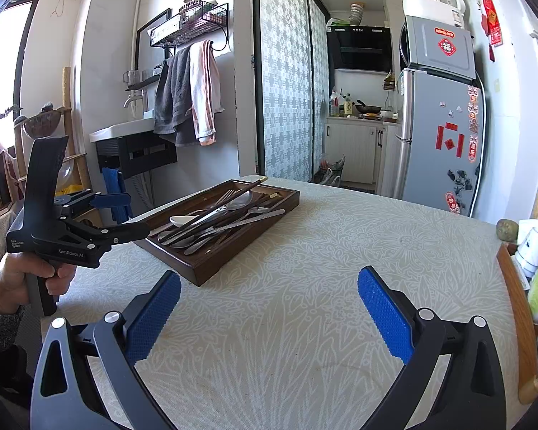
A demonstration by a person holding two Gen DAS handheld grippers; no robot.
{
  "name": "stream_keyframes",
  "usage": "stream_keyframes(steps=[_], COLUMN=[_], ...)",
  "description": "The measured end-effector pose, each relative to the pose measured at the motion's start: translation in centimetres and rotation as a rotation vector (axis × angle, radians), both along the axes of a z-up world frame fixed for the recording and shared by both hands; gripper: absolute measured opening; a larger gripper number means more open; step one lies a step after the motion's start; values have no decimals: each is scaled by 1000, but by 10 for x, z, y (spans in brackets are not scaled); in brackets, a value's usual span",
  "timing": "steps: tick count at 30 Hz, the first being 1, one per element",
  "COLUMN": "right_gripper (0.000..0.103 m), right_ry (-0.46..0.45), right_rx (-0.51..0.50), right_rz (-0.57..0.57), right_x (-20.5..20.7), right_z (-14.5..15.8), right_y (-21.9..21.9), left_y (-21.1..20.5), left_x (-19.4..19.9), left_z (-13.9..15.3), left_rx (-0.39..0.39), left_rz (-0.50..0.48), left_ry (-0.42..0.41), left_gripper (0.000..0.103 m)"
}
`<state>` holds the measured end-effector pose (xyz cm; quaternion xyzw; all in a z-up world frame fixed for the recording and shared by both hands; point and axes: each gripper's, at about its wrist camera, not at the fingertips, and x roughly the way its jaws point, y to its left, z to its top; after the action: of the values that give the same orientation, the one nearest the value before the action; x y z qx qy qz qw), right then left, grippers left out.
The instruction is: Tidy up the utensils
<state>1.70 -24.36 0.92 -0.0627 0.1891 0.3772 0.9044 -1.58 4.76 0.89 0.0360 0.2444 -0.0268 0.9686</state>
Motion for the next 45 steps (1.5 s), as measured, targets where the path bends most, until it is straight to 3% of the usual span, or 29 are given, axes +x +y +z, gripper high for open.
stream_keyframes(steps=[45], right_gripper=[100], right_ry=[0], right_rx=[1], right_rz=[-1], right_x=[-1], right_z=[-1], right_y=[0], left_y=[-1], left_x=[0], left_z=[0], left_rx=[1], left_rz=[1], left_ry=[0], left_gripper=[100])
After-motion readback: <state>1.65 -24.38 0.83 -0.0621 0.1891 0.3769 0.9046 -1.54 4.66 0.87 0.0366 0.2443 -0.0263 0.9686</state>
